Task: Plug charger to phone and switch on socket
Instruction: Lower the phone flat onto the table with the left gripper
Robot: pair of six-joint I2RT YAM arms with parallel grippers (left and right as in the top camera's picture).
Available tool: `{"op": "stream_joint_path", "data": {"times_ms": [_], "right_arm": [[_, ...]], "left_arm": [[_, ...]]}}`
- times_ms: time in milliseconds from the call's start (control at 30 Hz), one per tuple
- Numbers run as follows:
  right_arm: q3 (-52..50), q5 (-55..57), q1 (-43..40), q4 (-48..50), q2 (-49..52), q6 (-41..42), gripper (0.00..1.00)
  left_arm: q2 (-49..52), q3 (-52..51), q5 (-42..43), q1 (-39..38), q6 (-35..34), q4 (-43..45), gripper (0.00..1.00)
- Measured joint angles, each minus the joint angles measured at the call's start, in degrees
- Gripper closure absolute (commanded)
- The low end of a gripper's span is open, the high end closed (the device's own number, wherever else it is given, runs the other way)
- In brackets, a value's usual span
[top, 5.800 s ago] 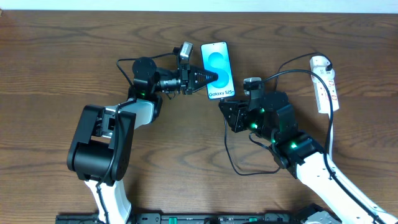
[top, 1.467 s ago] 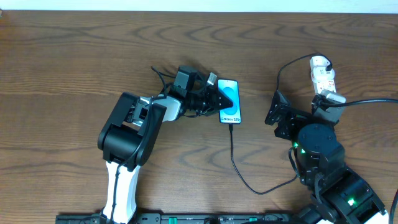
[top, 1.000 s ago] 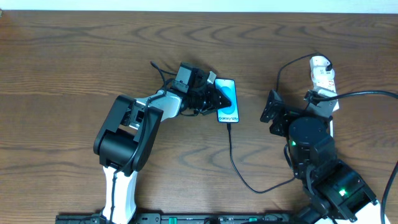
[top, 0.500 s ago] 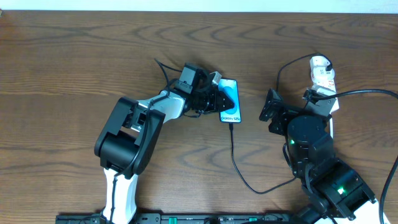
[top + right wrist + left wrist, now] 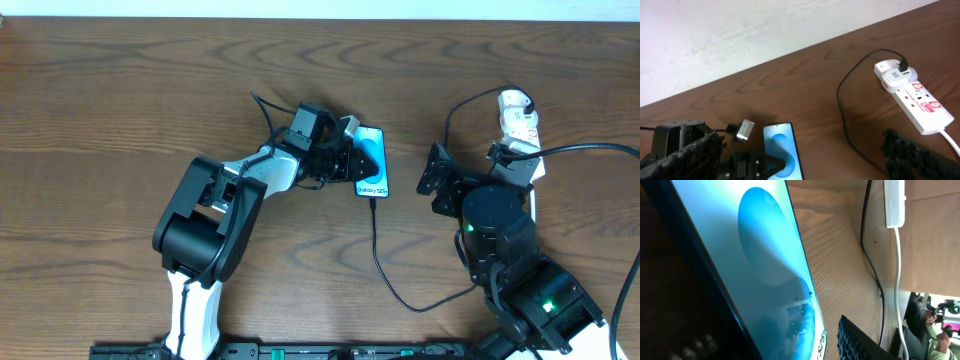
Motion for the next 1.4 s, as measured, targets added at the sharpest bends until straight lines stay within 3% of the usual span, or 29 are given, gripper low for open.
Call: {"op": "stream_joint_path", "data": {"times_ms": [700,1400], "right_arm": [[0.00,-0.17,0.00,-0.02,0.02,0.00,0.01],[0.00,-0.15,0.00,-0.04,0.02,0.00,0.01]], "left_arm": [[0.00,0.04,0.44,0.98,4.98,-0.15,0.50],[0.00,1.18,-2.36,2.67,5.53,-1.31,0.50]]}}
